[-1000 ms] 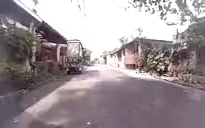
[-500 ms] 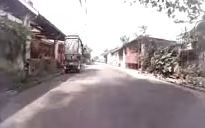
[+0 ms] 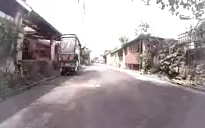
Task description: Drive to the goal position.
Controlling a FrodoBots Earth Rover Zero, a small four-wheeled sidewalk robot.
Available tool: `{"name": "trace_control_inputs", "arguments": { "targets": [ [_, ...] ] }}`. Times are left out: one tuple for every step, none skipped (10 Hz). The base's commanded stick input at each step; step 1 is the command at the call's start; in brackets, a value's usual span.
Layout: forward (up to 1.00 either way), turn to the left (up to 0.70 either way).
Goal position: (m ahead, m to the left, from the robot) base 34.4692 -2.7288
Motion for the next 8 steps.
{"name": "trace_control_inputs", "arguments": {
  "targets": [
    [0.85,0.0],
    [0.85,0.0],
    [0.85,0.0],
    [0.85,0.0],
    [0.85,0.0],
    [0.85,0.0],
    [0.85,0.0],
    [0.85,0.0]
  ]
}}
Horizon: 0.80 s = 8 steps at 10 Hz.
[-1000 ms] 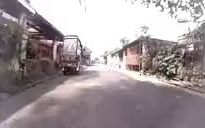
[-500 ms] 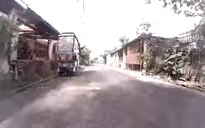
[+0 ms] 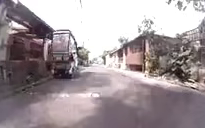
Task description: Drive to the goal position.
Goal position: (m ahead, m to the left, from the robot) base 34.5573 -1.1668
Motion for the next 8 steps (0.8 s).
{"name": "trace_control_inputs", "arguments": {
  "targets": [
    [0.85,0.0],
    [0.85,0.0],
    [0.85,0.0],
    [0.85,0.0],
    [0.85,0.0],
    [0.85,0.0],
    [0.85,0.0],
    [0.85,0.0]
  ]
}}
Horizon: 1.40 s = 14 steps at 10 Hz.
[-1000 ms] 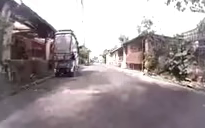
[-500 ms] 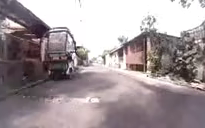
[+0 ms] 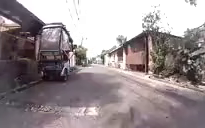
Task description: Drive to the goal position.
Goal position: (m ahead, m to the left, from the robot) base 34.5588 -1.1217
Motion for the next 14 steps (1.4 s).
{"name": "trace_control_inputs", "arguments": {
  "targets": [
    [0.85,0.0],
    [0.85,0.0],
    [0.85,0.0],
    [0.85,0.0],
    [0.85,0.0],
    [0.85,0.0],
    [0.85,0.0],
    [0.85,0.0],
    [0.85,0.0],
    [0.85,0.0],
    [0.85,0.0],
    [0.85,0.0],
    [0.85,0.0],
    [0.85,0.0]
  ]
}}
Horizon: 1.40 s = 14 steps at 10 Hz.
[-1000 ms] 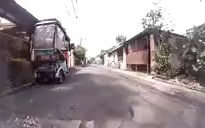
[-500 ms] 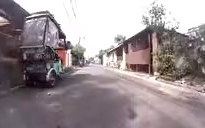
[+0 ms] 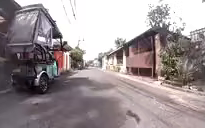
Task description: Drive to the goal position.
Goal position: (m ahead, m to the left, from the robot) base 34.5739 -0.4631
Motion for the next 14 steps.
{"name": "trace_control_inputs", "arguments": {
  "targets": [
    [0.85,0.0],
    [0.85,0.0],
    [0.85,0.0],
    [0.85,0.15],
    [0.85,0.21],
    [0.85,0.0],
    [0.85,0.0],
    [0.85,0.0],
    [0.85,0.0],
    [0.85,0.0],
    [0.85,0.0],
    [0.85,0.0],
    [0.85,0.0],
    [0.85,0.0]
  ]
}}
